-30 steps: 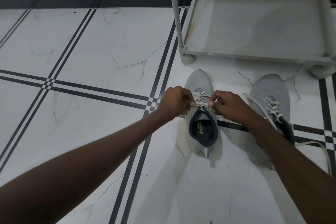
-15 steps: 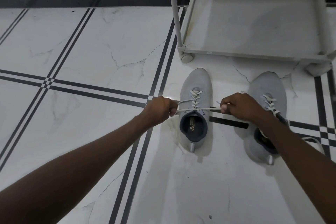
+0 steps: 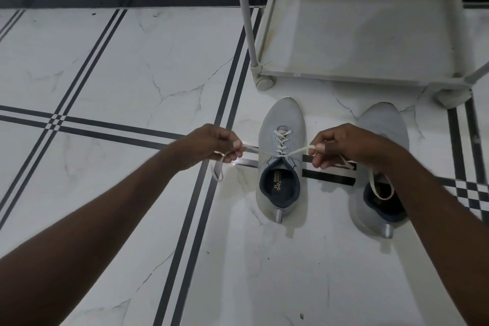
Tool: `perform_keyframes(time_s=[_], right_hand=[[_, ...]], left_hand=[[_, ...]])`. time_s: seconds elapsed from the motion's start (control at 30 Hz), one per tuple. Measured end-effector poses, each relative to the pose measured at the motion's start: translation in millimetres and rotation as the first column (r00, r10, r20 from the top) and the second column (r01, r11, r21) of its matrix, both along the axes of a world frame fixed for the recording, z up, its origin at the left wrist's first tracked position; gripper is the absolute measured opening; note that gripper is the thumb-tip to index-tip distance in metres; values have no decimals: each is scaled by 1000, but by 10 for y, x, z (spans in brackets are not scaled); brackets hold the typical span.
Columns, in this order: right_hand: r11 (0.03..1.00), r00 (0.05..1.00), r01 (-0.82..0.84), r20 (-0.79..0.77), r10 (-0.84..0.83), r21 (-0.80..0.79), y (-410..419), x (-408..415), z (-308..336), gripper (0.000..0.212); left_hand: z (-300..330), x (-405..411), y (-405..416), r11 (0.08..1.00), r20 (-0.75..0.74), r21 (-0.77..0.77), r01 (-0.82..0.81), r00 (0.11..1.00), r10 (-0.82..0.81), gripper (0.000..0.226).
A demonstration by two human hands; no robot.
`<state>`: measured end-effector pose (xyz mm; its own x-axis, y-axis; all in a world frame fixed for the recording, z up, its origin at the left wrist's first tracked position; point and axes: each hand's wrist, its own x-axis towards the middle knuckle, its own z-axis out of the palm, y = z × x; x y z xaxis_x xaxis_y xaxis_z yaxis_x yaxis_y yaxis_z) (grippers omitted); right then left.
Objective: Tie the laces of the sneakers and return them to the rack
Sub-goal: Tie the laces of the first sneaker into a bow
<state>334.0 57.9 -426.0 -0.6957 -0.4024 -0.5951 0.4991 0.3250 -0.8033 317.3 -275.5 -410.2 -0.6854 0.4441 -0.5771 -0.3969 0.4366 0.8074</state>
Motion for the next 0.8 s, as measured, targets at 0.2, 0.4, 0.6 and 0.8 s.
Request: perform_keyframes(time_s=[0.2, 0.4, 0.6, 0.8], right_hand=[[991, 998, 2, -68, -11, -136, -164, -41, 80, 20], [944, 951, 265, -111, -290, -196, -375, -3, -109, 10], [834, 838, 521, -77, -540, -181, -660, 117, -236, 9], [894, 904, 395, -85, -419, -213, -682, 124, -202, 20]], left_hand=[[46, -122, 469, 954, 142, 244, -176, 979, 144, 22], [-80, -209, 759, 932, 138, 250, -263, 962, 234, 12], [-298, -190, 895, 916, 35, 72, -396, 918, 394, 20], [-339, -234, 868, 942, 138, 114, -316, 944, 300, 20]])
